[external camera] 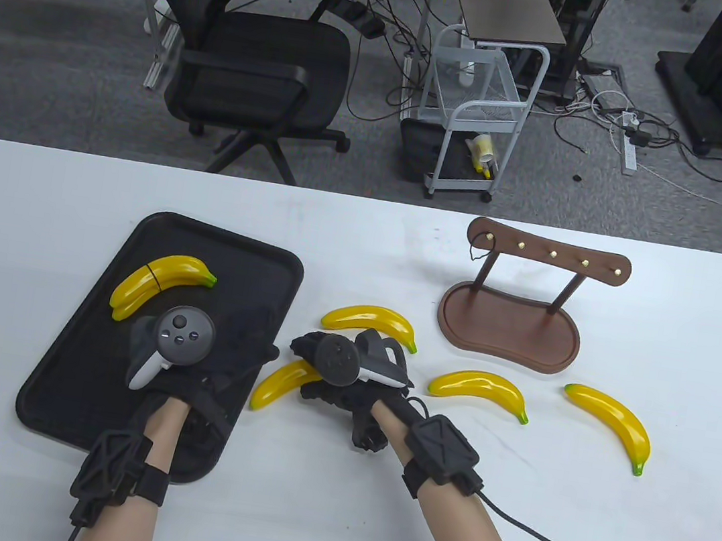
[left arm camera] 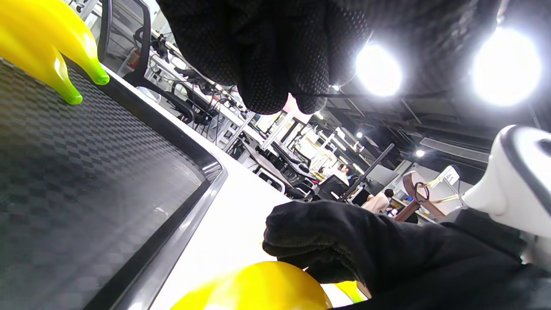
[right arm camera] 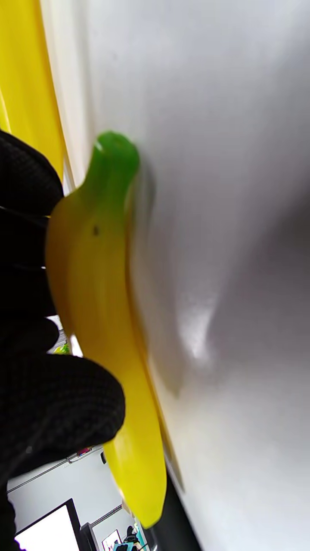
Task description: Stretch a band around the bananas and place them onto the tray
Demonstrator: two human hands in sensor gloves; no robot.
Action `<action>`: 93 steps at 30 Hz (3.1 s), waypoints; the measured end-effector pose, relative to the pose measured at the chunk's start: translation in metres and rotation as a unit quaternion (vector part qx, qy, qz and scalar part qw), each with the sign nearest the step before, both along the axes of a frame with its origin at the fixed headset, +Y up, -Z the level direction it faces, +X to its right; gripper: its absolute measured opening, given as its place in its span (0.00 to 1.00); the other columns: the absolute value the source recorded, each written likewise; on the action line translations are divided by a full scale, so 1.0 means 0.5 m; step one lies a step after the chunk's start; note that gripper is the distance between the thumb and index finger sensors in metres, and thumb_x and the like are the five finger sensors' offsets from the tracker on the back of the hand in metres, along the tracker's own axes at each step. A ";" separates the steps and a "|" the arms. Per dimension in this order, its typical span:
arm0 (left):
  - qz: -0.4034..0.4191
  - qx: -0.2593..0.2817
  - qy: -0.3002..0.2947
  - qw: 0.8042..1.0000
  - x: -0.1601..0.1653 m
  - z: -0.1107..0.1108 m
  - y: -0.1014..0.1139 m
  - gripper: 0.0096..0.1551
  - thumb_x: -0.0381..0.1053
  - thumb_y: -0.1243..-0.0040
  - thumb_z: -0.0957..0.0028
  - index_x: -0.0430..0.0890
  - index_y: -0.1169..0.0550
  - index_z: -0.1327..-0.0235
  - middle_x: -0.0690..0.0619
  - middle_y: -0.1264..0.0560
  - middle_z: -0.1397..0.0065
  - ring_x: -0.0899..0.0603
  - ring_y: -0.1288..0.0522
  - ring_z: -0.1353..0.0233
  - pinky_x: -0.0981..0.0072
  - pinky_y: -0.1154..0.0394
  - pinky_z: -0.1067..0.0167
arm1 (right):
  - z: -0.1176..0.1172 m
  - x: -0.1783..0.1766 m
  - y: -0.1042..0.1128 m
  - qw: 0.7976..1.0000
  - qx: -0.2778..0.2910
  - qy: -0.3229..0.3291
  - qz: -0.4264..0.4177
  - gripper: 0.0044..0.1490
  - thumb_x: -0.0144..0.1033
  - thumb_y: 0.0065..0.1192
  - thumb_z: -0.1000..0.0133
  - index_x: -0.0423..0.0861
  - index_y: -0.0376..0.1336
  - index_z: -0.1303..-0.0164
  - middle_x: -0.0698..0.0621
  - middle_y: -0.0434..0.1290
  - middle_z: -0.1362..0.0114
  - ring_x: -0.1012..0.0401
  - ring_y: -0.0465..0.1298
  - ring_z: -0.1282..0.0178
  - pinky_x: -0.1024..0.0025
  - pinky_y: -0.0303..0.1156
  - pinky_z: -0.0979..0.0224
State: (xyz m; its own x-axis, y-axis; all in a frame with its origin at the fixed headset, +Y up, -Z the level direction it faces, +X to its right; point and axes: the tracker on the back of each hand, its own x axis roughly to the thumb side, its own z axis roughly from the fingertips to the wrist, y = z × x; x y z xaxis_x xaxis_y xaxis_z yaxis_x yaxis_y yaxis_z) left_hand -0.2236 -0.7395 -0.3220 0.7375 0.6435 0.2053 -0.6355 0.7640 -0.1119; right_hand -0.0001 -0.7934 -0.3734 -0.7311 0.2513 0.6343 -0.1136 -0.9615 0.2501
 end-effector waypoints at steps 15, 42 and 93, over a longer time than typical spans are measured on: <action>0.019 -0.001 -0.001 1.000 -0.005 -0.001 0.000 0.40 0.67 0.42 0.51 0.56 0.33 0.25 0.58 0.28 0.20 0.46 0.27 0.20 0.52 0.34 0.20 | 0.004 -0.024 -0.014 0.999 0.028 0.014 0.032 0.44 0.41 0.73 0.47 0.52 0.55 0.22 0.50 0.64 0.19 0.50 0.70 0.26 0.51 0.71 0.29; 0.022 -0.001 -0.005 1.000 -0.001 -0.003 -0.003 0.39 0.67 0.43 0.50 0.56 0.33 0.25 0.57 0.28 0.20 0.45 0.27 0.20 0.52 0.34 0.20 | -0.028 0.061 0.081 0.997 0.063 -0.042 -0.011 0.45 0.48 0.75 0.50 0.44 0.61 0.25 0.44 0.71 0.26 0.49 0.78 0.35 0.57 0.78 0.37; 0.011 -0.012 -0.013 1.000 0.014 -0.002 -0.012 0.39 0.67 0.44 0.50 0.55 0.33 0.25 0.57 0.28 0.20 0.45 0.27 0.20 0.51 0.34 0.20 | -0.002 0.528 0.060 0.966 0.077 -0.245 -0.008 0.45 0.45 0.75 0.49 0.45 0.58 0.24 0.44 0.68 0.24 0.49 0.75 0.32 0.52 0.75 0.34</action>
State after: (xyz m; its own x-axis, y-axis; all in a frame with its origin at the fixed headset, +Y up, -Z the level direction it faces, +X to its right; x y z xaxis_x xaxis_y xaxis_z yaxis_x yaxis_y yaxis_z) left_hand -0.2168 -0.7455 -0.3231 0.7169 0.6652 0.2086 -0.6492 0.7461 -0.1480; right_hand 0.2637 -0.7634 -0.3746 -0.9501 0.1948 0.2437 -0.1968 -0.9803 0.0166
